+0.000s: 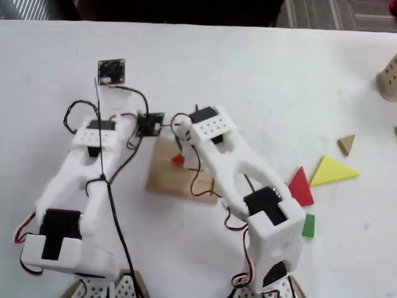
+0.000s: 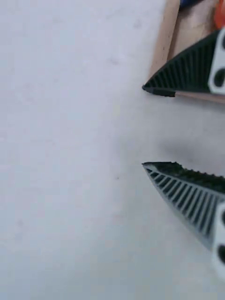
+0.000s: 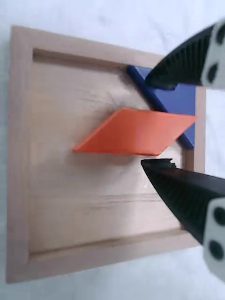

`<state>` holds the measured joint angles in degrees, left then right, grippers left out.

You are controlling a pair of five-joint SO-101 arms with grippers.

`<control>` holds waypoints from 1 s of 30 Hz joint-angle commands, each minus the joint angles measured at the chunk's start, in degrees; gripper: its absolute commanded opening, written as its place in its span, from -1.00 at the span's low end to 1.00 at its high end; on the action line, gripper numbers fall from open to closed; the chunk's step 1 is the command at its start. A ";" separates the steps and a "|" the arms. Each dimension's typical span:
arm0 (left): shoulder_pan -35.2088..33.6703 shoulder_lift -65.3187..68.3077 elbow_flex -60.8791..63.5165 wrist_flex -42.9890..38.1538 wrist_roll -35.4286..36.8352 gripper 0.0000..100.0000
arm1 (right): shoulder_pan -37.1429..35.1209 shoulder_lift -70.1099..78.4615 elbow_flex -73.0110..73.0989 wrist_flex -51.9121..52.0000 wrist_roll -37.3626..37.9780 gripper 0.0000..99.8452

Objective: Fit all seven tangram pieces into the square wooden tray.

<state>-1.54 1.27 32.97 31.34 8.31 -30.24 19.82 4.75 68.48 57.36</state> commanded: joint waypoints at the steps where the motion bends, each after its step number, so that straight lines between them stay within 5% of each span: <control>1: 0.13 -0.57 -3.25 0.26 0.09 -0.53 | 0.04 -4.70 -2.55 4.35 0.44 -0.39; 6: 0.13 -0.57 -2.90 0.26 0.09 -0.53 | 1.54 -12.62 -2.37 11.12 -6.07 -0.39; 14: 2.77 -0.66 -3.25 2.90 0.09 -0.53 | 15.25 -25.71 10.64 12.18 -23.03 -0.40; 23: 5.05 -5.93 0.00 3.69 0.00 -0.53 | 30.20 -42.42 44.13 -6.37 -23.82 -0.97; 30: 9.19 -10.51 2.81 3.87 0.00 -0.81 | 37.58 -50.15 58.20 -10.77 -23.38 -0.96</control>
<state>4.70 -4.70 35.78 35.03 8.22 4.92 -26.68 60.13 59.16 34.07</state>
